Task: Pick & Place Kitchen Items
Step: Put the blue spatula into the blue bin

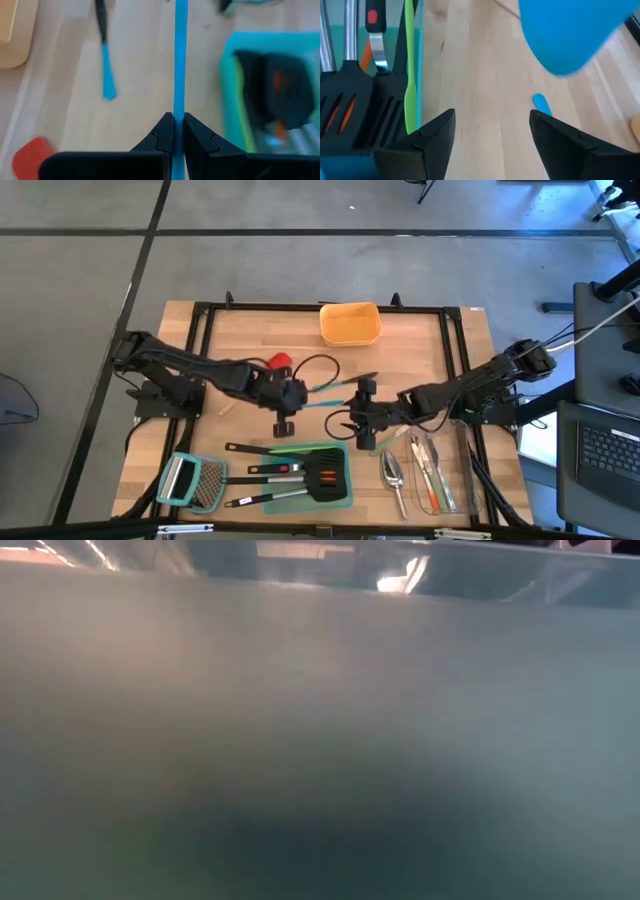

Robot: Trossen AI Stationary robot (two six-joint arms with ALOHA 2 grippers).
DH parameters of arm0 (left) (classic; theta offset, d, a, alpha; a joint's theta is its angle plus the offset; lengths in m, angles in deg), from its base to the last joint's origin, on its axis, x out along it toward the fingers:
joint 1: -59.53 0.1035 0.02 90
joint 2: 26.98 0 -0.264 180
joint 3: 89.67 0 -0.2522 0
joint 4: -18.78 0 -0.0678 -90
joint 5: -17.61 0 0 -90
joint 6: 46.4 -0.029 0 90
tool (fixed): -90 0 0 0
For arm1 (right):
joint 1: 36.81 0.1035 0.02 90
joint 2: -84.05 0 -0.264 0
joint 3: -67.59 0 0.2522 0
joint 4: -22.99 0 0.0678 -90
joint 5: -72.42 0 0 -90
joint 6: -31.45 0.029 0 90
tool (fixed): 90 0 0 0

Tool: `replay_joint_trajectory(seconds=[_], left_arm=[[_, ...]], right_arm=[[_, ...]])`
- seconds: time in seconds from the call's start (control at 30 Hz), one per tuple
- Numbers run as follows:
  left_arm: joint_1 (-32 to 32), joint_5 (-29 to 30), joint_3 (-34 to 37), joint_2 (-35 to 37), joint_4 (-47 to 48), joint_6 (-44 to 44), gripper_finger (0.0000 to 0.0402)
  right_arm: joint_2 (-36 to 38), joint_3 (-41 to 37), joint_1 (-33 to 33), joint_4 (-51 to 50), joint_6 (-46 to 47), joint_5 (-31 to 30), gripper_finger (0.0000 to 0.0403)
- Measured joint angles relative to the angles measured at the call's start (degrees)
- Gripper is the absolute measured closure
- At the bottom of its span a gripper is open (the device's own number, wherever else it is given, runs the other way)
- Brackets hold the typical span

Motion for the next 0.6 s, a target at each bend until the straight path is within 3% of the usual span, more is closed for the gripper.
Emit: replay_joint_trajectory(seconds=[0.17,0.6], left_arm=[[-5.3,4.1,-3.3,-0.4,1.6,4.9,0.0388],[-15.3,10.0,-3.6,-1.9,1.8,18.8,0.0388]], right_arm=[[0.0,0.0,0.7,0.6,0.5,0.0,0.0146],[3.5,0.0,-0.2,1.9,4.2,0.2,0.0146]])
